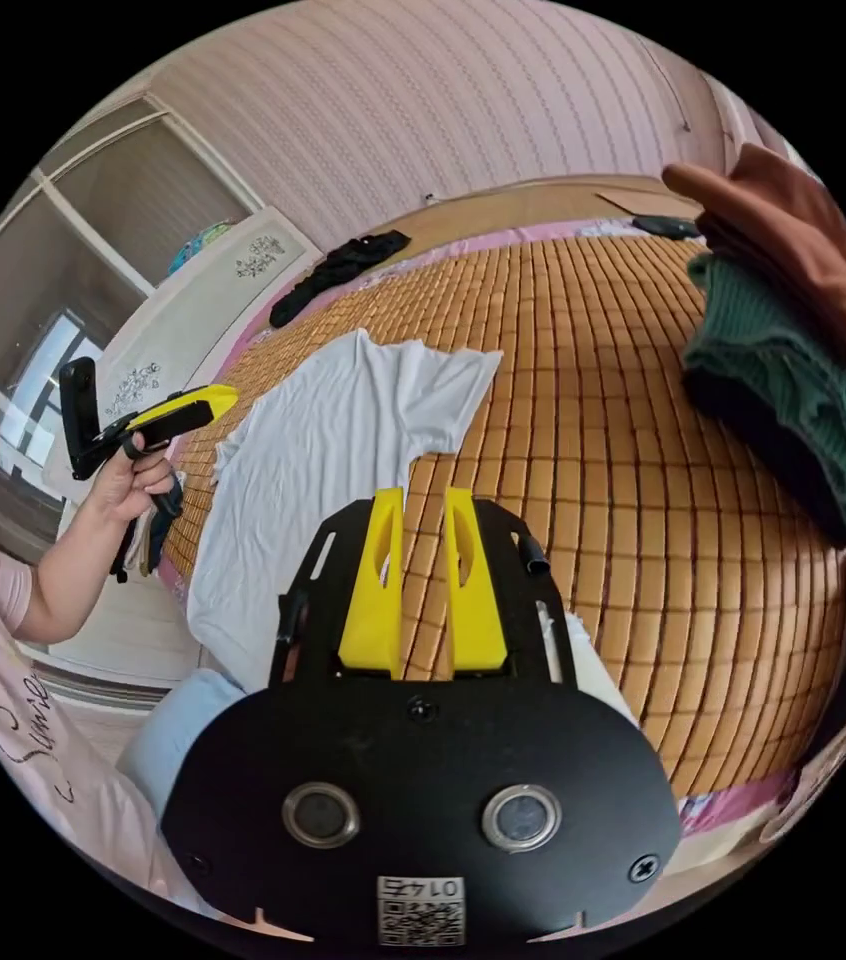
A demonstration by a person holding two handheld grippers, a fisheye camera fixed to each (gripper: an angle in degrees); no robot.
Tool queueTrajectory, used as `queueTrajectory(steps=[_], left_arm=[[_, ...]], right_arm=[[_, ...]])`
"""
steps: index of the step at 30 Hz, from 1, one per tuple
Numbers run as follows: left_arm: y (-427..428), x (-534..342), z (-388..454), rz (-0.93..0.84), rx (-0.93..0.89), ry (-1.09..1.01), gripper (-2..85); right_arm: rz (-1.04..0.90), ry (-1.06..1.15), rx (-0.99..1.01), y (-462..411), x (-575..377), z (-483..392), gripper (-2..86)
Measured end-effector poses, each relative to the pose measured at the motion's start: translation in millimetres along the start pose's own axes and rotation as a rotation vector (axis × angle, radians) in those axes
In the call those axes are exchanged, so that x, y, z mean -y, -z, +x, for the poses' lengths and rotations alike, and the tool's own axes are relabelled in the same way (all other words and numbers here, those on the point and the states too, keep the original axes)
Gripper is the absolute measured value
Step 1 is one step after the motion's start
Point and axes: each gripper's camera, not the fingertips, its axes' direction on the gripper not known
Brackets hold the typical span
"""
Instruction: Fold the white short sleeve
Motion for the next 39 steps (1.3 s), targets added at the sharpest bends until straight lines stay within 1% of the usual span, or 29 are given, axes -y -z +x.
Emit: queueTrajectory(steps=[2,4,8,11,13,17,19,20,23,26,28,30,32,36,39], left_arm=[[6.3,-9.1,22.4,-0.072,0.056,0.115,2.7],[4.5,-8.8,38.2,-0.127,0.071,0.171,2.2],[-28.5,26.8,60.5,-0.212,0.072,0.149,1.4],[-62.7,73.2,52.2,-0.183,0.045,0.2,1.3],[-96.5,102.9,46.9,-0.177,0.049,0.138,1.1],[-186.3,167.5,16.0,-0.165,0.134,0.043,1.1],[-217.2,190.4,3.6,-0.153,0.087,0.013,2.5],[-237.1,201.7,-2.1,-0.174,0.04,-0.004,4.8],[-282.8,214.5,-10.6,-0.262,-0.006,-0.009,8.3],[-312.9,219.3,-12.6,-0.351,-0.018,-0.044,8.3],[-316.9,218.7,-13.9,-0.321,0.024,-0.075,5.6],[-319.5,217.2,-18.1,-0.303,-0.006,-0.089,2.9],[-320.8,217.6,-30.1,-0.299,-0.061,-0.019,0.2],[-304.6,218.0,-45.9,-0.211,-0.108,0.041,-0.7],[-272.9,213.0,-56.5,-0.128,-0.101,0.061,-0.9]], right_arm=[[-0.109,-0.073,0.046,11.9,-11.6,-8.1,7.5],[-0.213,-0.128,0.048,29.4,-16.9,-16.9,7.5],[-0.25,-0.103,0.112,43.0,3.7,-13.8,5.6],[-0.284,-0.059,0.129,28.4,44.1,1.2,5.7],[-0.281,-0.03,0.096,8.4,76.0,11.8,6.0],[-0.251,-0.013,0.067,-27.6,113.9,23.8,5.7],[-0.211,-0.025,0.058,-51.1,130.3,29.3,6.4],[-0.21,-0.031,0.049,-57.1,133.6,30.1,6.6],[-0.206,-0.064,0.014,-82.1,145.4,30.5,7.6],[-0.179,-0.106,-0.028,-92.3,153.4,31.9,7.7],[-0.16,-0.145,0.009,-98.0,158.5,35.1,5.8],[-0.165,-0.143,0.009,-103.4,161.7,35.3,3.5],[-0.169,-0.128,0.008,-106.3,165.2,34.9,2.2],[-0.164,-0.144,0.008,-105.5,170.3,35.7,1.1],[-0.12,-0.147,0.032,-100.4,171.5,32.4,0.8]])
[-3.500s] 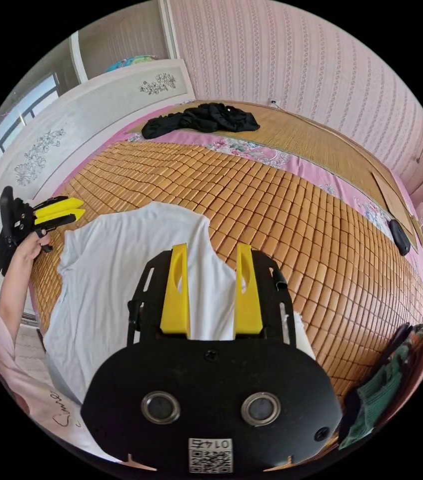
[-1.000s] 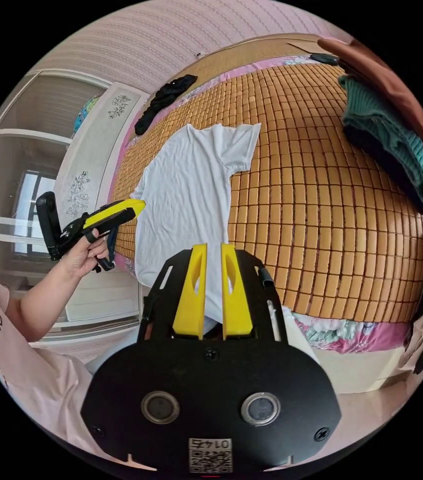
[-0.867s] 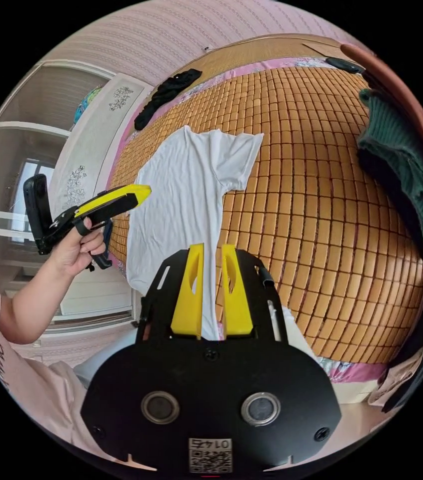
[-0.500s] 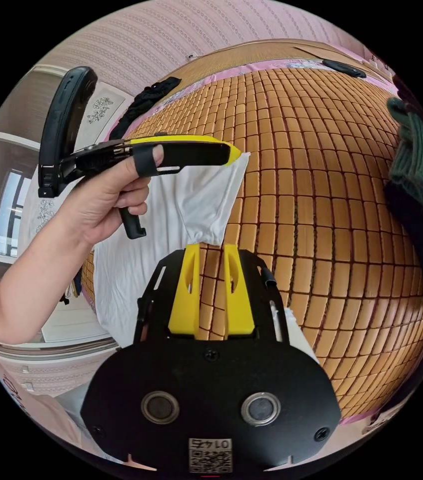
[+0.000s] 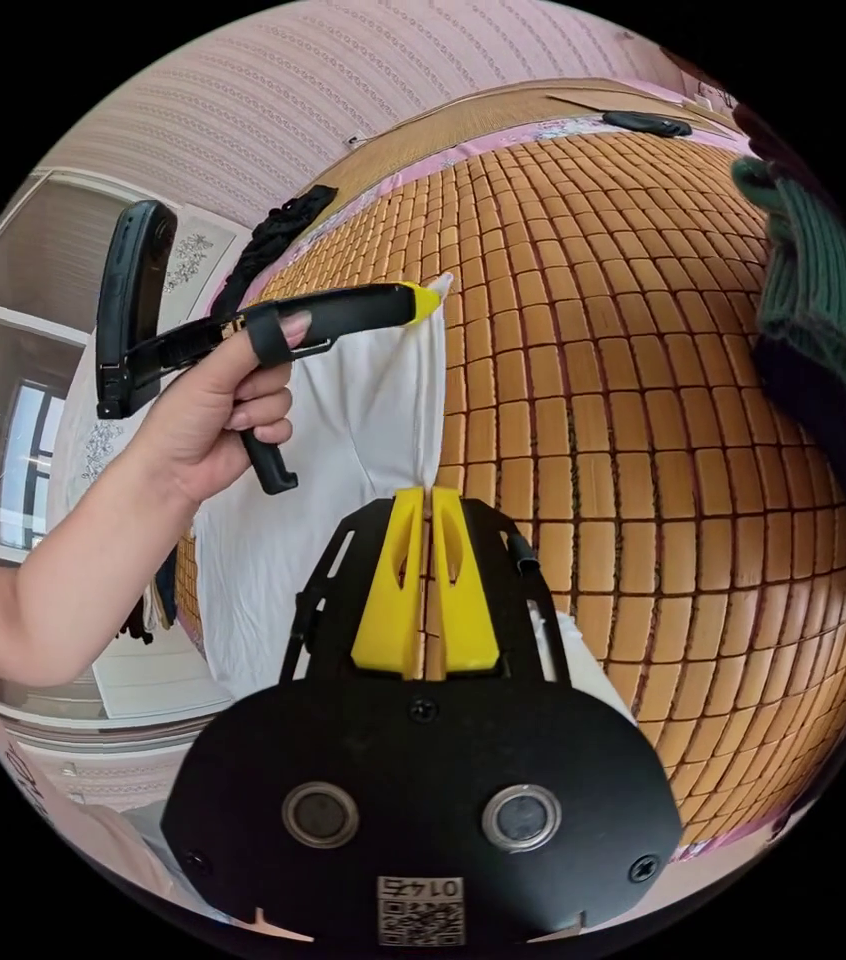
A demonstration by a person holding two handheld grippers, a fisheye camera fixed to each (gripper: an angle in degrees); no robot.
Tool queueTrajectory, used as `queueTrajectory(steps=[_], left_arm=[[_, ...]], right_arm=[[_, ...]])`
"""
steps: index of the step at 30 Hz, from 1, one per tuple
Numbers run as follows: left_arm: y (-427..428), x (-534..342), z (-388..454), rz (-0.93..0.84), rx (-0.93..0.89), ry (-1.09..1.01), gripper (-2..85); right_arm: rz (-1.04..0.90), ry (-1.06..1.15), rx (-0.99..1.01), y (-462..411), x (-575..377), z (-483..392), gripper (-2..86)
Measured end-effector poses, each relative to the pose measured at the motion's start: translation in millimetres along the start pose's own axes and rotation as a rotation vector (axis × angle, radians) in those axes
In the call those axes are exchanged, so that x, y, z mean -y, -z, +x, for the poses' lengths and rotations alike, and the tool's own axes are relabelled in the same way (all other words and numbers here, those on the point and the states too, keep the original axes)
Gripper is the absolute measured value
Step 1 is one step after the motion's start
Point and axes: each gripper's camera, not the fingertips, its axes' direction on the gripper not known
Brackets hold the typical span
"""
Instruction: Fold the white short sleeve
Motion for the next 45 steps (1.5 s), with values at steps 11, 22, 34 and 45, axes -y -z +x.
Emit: queueTrajectory(steps=[11,22,34,45], left_arm=[[106.6,-142.9,-56.8,0.126,0.109,0.262,0.0],[126.2,-217.8,-100.1,0.018,0.123,0.464,3.4],[115.5,-253.7,-106.9,-0.064,0.16,0.516,2.5],[264.9,-389.6,-132.2,0.232,0.325,0.799,2.6]], right_arm=[[-0.011,0.24,-0.022,-14.4,0.0,-91.3,0.8],[-0.176,0.278,-0.015,-80.1,0.8,-124.7,0.7],[-0.27,0.35,-0.106,-158.2,37.6,-165.9,0.7],[-0.287,0.588,0.041,-186.6,103.9,-285.3,1.0]])
